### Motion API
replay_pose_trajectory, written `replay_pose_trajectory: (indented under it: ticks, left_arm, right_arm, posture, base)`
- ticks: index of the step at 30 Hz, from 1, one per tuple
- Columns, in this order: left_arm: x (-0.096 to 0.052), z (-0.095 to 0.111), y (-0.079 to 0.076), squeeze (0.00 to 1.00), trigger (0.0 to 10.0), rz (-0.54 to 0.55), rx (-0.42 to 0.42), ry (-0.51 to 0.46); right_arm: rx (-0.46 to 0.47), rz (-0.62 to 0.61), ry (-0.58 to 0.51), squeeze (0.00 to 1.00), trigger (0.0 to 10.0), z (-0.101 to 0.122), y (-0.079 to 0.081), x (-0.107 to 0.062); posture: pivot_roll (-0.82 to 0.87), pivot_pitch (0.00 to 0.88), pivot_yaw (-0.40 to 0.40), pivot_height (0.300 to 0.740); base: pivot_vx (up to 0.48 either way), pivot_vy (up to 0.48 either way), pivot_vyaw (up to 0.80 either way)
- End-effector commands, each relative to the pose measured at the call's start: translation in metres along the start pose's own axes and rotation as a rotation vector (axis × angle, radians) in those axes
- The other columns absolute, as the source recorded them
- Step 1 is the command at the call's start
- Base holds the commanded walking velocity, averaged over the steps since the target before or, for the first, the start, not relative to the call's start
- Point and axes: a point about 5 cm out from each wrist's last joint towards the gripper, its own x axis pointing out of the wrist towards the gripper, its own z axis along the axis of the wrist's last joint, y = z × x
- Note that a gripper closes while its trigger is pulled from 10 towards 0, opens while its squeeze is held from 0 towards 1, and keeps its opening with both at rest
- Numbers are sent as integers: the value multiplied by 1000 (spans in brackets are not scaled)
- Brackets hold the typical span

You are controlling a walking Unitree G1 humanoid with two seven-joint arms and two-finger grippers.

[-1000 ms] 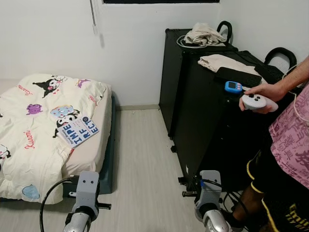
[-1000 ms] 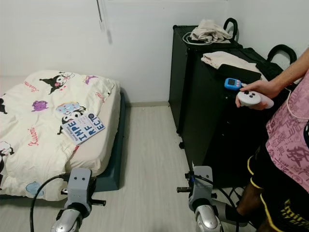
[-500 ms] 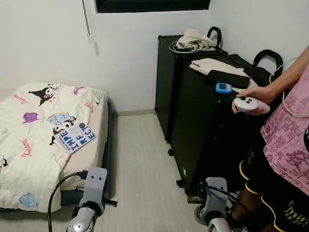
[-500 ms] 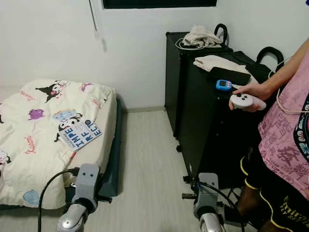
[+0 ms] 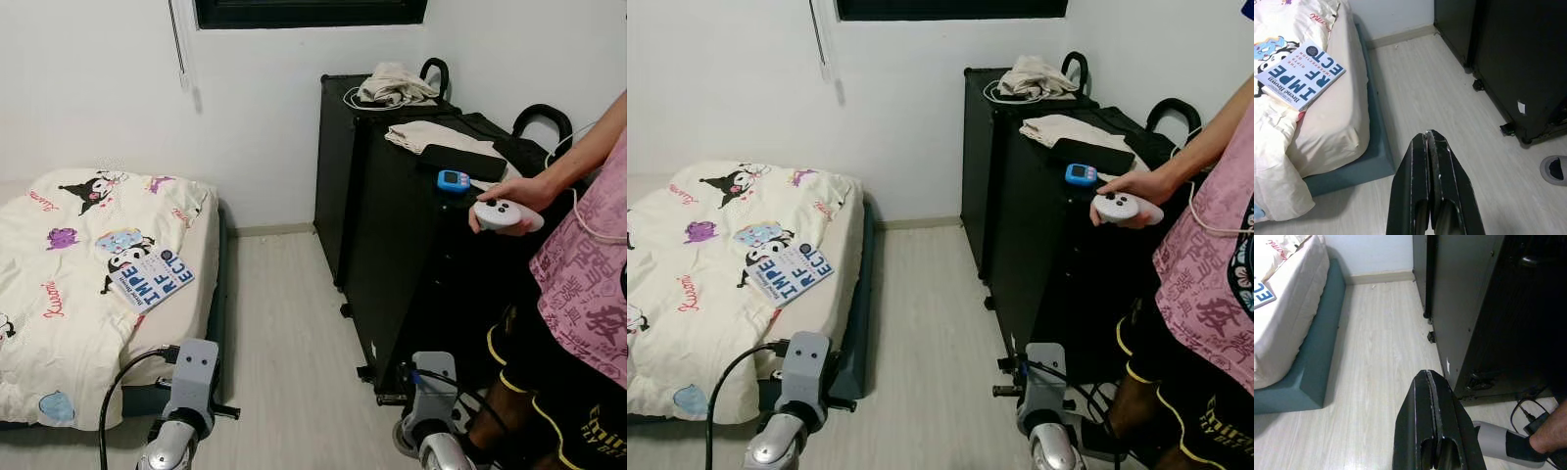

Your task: Clean up the room

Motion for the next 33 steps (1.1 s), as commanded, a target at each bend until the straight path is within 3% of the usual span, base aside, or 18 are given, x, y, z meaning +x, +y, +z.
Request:
replay_pose_trajectory:
  ticks: [1, 15, 33]
  left_arm:
    - [-4, -4, 0, 0, 10000, 3, 5, 14]
    - [-16, -3, 15, 0, 10000, 92, 11, -11]
    - [-8, 5, 2, 0, 10000, 25, -10, -39]
  right_arm:
    - [-6, 12, 23, 0, 10000, -3, 2, 0]
    - [-14, 96, 18, 0, 10000, 3, 20, 11]
    - [-10, 66, -5, 0, 10000, 6, 12, 11]
  posture:
    - [-41, 88, -33, 740]
    - [23, 96, -82, 740]
    - [-19, 88, -52, 740]
  base:
    - [0, 0, 0]
    - [0, 0, 0]
    - [0, 0, 0]
